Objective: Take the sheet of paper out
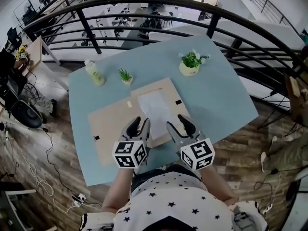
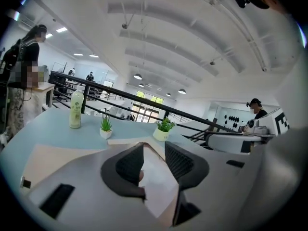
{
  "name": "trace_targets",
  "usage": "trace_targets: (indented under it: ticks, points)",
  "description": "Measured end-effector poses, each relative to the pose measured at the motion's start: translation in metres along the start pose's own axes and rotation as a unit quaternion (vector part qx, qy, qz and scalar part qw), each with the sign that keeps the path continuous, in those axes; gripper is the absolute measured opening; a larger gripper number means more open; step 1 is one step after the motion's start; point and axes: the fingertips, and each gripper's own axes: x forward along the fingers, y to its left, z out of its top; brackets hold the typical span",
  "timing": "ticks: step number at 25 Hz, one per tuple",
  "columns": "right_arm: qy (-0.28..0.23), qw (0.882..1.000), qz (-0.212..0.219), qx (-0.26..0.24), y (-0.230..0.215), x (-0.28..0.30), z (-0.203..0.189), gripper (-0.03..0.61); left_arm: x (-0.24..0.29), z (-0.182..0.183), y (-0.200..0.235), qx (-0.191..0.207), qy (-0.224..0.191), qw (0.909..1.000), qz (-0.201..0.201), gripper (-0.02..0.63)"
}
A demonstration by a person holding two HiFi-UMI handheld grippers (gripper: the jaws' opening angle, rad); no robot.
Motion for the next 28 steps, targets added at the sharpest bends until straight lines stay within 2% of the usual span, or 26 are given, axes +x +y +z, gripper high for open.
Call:
trace_targets:
  ticks: [13, 20, 28]
  points:
    - [0.033, 0.998, 0.039, 0.023, -0.013, 0.028, -0.026, 0.184, 0.052, -0.047, 0.04, -0.011, 0.067, 0.9954, 0.068, 0.132]
    - [0.039, 0.998, 0.049, 0.031, -0.011, 0.039, -0.033, 0.184, 0.078, -0.082, 0.069, -0.031, 0.118, 0.9872, 0.103, 0.132]
    - [0.06, 0.996, 0.043, 0.044, -0.02, 0.054, -0.052, 0.184, 0.109, -0.112, 0.091, -0.027, 0.163, 0.9788, 0.121, 0.132]
